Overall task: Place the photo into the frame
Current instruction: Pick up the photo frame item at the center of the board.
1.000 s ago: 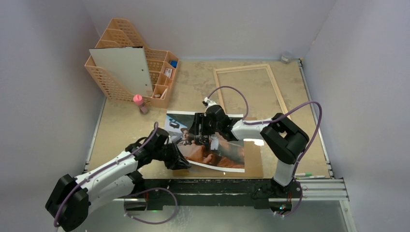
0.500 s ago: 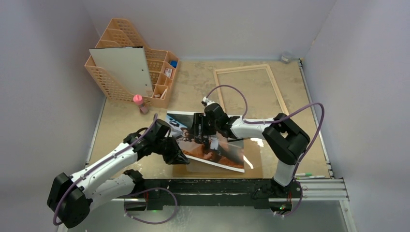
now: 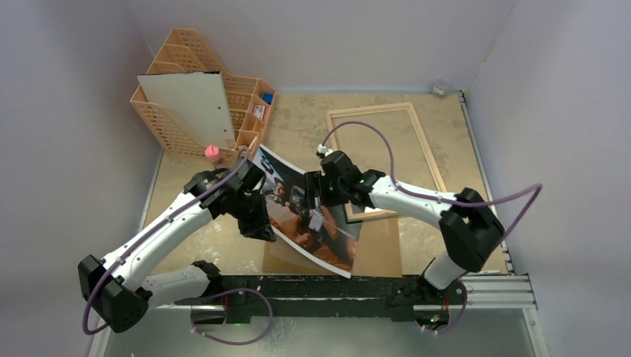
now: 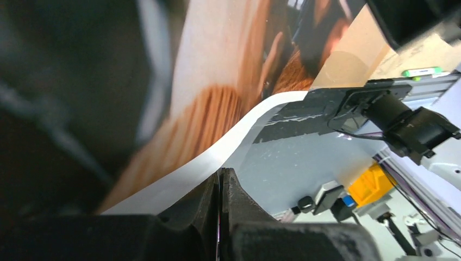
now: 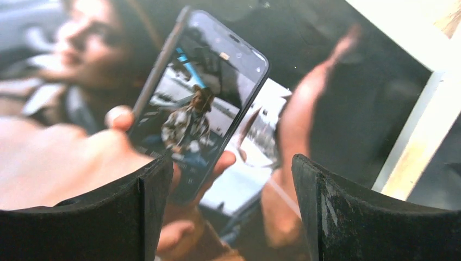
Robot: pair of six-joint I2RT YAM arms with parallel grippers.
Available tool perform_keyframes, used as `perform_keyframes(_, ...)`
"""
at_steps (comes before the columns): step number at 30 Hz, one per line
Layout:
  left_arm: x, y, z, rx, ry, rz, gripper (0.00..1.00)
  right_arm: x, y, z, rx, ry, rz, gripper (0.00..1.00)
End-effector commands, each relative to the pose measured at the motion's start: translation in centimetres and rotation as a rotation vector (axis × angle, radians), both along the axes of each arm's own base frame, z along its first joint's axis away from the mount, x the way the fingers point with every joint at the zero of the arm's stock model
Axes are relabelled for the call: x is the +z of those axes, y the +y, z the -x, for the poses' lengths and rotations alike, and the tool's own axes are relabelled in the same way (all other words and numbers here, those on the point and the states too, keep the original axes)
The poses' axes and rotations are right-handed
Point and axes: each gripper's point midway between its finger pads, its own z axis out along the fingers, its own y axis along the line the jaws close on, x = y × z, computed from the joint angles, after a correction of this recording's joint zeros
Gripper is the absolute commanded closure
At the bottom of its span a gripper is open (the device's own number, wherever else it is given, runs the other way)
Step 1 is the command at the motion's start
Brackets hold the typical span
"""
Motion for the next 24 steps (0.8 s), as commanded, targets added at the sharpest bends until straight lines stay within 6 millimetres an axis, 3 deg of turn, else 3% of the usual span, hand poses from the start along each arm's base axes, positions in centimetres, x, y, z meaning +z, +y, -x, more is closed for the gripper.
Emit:
perform_keyframes(1,1.6,2.8,-0.3,-0.093,-0.055,-0.154,1.00,6.8,0.3,-1.2,0.070,-0.232,-0.108,0.17)
perform_keyframes(6,3.7,2.5,-2.0,-0.108,-0.115,-0.171,1.00,13.2,1.1,0.6,0.197,-0.416,-0.317,0.17)
perform_keyframes(13,4.4,1.3,-2.8,-0.053,-0.109,-0.111,1.00,18.6,2.6,5.1,0.261,-0.583,-0.409,0.18)
perform_keyframes(17,4.3,1.4,-3.1,-0.029,-0.086,-0.104,1.00,18.7,4.1,7.7,0.259,-0.603,-0.345,0.19)
perform_keyframes(20,4.3,2.1,-4.0,0.029,-0.078,-0.090,1.00,17.4,5.4,10.2,0.280,-0.606,-0.255,0.20)
perform_keyframes(24,4.0,2.2,-5.2,0.083,-0.039,-0.002,1.00,15.8,6.0,11.9,0.255,-0.609,-0.127,0.23)
